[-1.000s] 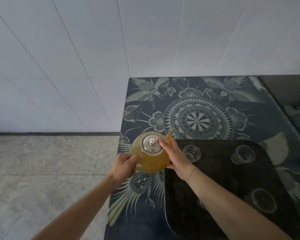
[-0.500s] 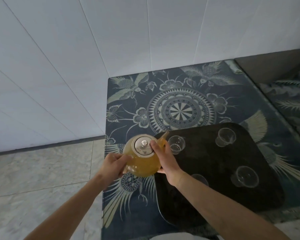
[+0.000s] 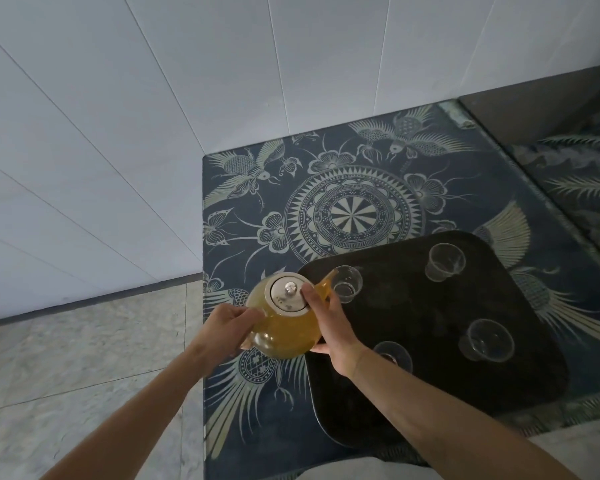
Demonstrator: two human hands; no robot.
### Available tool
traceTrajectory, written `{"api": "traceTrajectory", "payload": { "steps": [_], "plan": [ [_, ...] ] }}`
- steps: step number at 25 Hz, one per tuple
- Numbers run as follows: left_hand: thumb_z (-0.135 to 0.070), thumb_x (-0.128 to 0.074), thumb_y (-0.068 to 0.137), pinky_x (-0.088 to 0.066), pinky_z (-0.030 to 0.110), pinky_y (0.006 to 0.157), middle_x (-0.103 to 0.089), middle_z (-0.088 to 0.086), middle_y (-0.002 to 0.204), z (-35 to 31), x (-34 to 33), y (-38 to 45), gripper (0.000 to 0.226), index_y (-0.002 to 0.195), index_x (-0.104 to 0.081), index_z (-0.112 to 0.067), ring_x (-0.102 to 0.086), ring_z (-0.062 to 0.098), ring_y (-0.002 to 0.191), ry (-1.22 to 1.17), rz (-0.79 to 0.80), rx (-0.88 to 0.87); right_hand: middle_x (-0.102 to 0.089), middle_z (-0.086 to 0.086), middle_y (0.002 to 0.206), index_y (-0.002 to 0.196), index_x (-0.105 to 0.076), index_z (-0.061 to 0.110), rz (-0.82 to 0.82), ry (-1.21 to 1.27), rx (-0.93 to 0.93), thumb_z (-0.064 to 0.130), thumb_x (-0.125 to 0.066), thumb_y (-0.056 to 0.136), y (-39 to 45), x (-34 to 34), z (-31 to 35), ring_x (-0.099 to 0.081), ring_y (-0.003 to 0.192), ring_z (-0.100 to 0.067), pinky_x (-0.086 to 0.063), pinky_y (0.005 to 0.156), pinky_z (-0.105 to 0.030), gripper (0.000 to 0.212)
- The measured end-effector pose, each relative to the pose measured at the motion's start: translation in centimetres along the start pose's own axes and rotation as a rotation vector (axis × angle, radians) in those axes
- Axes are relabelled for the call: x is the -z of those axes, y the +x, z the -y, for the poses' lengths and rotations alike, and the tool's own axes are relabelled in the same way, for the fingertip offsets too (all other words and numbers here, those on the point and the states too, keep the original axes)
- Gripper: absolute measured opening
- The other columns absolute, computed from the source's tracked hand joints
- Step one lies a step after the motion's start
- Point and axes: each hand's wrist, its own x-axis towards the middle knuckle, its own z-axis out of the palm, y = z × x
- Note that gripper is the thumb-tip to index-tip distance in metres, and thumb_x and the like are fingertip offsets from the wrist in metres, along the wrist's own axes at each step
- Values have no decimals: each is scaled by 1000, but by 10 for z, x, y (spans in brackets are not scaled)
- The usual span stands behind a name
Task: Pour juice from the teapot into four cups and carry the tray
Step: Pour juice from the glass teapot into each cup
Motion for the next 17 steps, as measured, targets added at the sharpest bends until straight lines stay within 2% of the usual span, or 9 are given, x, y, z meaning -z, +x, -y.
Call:
{"api": "traceTrajectory", "payload": {
  "steps": [6, 10, 17],
  "plan": [
    [-26, -60, 93, -33, 19, 41, -39, -4, 41, -7, -3, 6, 48, 47, -53, -17, -30, 11, 37, 53, 11, 5, -53, -3, 143, 152, -31, 40, -3, 36, -43, 69, -67, 81, 5, 5, -4, -54, 124, -30, -46, 96, -58, 85],
    [-24, -60, 94, -34, 17, 39, -41, -5, 40, -11, -4, 9, 47, 47, -57, -16, -32, 9, 35, 77, 14, 40, -55, -4, 141, 147, -37, 37, -2, 50, -83, 71, -68, 78, 8, 8, -5, -55, 124, -31, -46, 99, -61, 83],
    [-25, -60, 94, -35, 17, 41, -43, -3, 44, -20, -4, 11, 39, 63, -63, -2, -35, 9, 37, 119, 17, 111, -56, -3, 140, 146, -40, 36, 17, 46, -104, 80, -68, 63, 9, 7, -6, -54, 126, -31, -48, 95, -59, 98]
  ]
}}
